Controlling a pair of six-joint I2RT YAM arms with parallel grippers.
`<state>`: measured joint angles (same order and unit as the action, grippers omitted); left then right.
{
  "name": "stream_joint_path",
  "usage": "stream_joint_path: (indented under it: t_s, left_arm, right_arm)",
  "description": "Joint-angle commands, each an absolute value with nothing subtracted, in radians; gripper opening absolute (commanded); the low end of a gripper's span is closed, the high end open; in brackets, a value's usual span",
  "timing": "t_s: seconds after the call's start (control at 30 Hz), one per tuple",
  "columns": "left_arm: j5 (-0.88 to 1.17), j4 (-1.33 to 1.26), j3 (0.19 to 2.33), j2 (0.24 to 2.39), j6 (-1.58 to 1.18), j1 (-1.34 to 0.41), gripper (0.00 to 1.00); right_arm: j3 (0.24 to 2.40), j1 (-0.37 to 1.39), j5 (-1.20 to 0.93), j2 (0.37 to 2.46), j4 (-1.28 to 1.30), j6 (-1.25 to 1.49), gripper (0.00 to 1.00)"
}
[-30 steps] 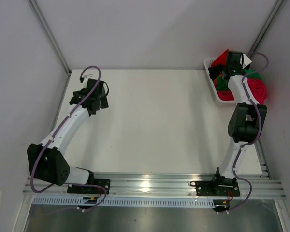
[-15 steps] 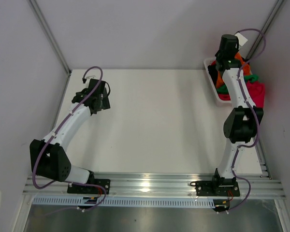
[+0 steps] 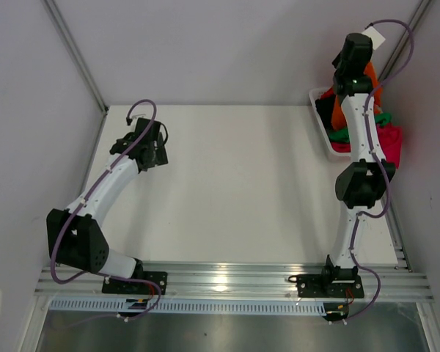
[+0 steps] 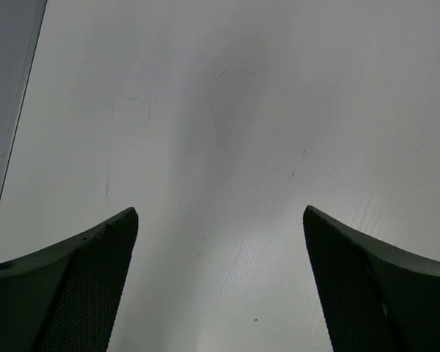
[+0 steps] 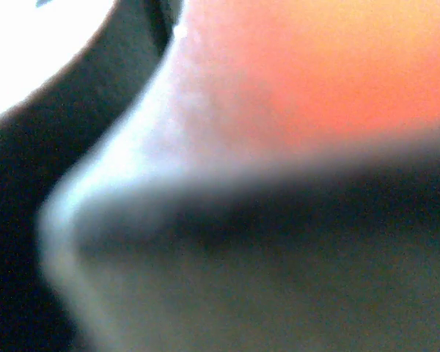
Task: Fold and stack the t-shirts
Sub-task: Grab the tshirt from the pile
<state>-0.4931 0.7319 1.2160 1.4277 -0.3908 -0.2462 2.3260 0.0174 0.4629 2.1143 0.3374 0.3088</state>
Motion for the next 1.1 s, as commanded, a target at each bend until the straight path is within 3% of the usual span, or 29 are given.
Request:
stream_joint_path:
  t_s: [0.0,0.2,0.5,0.7,1.07]
  left_arm:
    - [-0.477,0.733,1.272,1.447,-0.399,-0.239,0.95]
    - [-0.459,0.719,1.29,1.462,-0.396,-0.239,0.95]
    - [-0.417,0.716,1.305,1.493,-0.403,-0.241,0.94]
    - [-0.42,0.703,1.351,1.512,-0.396,-0.241,0.94]
    - [-0.41,0.684,1.543,1.568,-0.377,-0.241,0.94]
  right_arm:
    - [2.531,0.041,0.298,2.163,0.288,0.278,0.0]
    - [2.552,0.032,-0.162,2.169,0.187,0.399,0.0]
    - [2.543,0.061,-0.566,2.114,0.049,0.569,0.0]
    - [2.545,0.078,-0.728,2.094,-0.136,0.741,0.0]
    - [2.493,0.159,-0.836,2.025,-0.362,0.998,0.0]
